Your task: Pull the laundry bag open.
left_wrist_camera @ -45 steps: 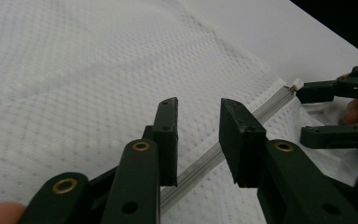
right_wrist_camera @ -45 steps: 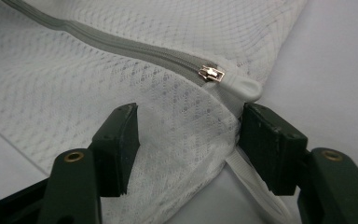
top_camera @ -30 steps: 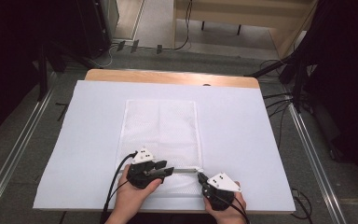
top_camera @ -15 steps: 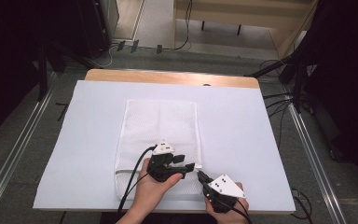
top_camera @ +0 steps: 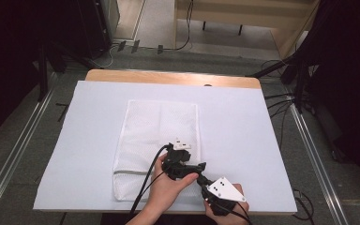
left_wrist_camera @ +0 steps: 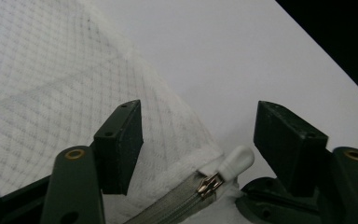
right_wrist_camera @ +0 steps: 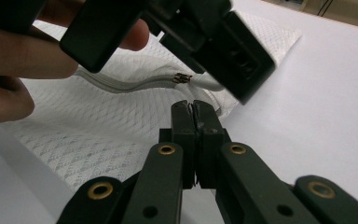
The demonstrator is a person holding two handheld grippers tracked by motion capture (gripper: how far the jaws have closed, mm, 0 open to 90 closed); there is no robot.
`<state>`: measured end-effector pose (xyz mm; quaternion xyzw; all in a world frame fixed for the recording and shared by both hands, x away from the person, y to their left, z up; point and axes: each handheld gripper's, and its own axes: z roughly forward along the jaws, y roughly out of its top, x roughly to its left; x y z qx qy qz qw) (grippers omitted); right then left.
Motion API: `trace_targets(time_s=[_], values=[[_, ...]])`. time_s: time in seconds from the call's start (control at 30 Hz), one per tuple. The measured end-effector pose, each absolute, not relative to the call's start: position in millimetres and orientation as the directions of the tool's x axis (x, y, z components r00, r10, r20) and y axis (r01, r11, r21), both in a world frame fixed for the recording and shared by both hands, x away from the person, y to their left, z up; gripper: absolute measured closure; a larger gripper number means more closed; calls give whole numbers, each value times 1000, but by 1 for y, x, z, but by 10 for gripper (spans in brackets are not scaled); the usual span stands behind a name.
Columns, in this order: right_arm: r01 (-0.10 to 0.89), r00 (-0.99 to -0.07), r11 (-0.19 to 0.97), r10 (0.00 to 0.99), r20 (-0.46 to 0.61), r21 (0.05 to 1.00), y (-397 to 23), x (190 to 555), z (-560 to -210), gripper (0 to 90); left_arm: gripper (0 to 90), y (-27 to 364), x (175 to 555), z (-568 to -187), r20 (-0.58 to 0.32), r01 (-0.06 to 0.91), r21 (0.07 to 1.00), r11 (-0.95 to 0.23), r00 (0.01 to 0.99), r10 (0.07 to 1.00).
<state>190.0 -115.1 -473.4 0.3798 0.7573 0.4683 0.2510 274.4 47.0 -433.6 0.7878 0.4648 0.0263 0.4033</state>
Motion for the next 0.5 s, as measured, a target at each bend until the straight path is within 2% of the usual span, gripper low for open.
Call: trace_targets(time_s=[0.27,0.5], values=[[337,-592,275,806,-25,900,-116,190,-473,900,521,58,273,-431,-374,711,655,-257,601,707],[341,-595,286,803,-29,895,-116,190,-474,900,649,79,272,-430,-452,733,650,-202,586,672]])
